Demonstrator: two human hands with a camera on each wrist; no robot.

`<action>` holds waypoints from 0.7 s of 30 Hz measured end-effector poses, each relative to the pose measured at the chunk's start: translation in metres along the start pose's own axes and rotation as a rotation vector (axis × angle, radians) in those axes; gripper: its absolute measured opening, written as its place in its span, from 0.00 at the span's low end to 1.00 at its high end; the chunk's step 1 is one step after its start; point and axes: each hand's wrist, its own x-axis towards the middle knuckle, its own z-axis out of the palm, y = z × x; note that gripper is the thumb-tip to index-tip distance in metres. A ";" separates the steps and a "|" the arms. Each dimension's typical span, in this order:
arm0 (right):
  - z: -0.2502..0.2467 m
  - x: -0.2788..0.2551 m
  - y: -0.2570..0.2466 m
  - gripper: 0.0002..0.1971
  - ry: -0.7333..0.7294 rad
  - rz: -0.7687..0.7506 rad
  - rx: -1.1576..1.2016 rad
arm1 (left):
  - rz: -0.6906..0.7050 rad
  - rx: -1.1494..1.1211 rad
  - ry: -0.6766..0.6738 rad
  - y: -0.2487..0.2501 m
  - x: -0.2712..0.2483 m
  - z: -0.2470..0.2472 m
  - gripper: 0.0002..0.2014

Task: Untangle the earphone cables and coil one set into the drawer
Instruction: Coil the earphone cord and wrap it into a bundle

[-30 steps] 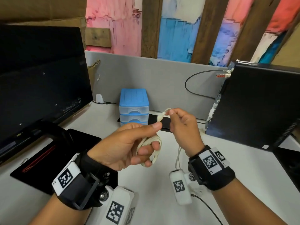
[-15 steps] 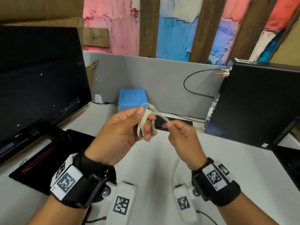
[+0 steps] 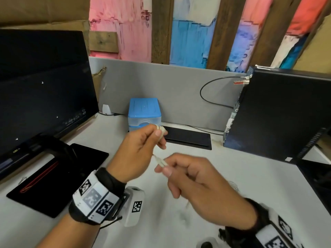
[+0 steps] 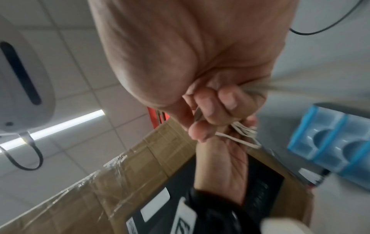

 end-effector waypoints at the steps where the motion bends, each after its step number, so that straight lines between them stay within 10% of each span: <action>1: -0.004 0.004 -0.007 0.13 0.036 -0.047 -0.004 | 0.008 -0.014 -0.055 0.002 -0.003 0.005 0.16; 9: -0.045 0.047 0.015 0.06 0.422 -0.058 0.072 | -0.148 -0.626 -0.170 0.032 -0.007 0.006 0.19; 21: 0.023 -0.004 0.068 0.13 0.003 0.121 -0.159 | -0.209 -0.669 0.104 0.019 0.001 0.009 0.17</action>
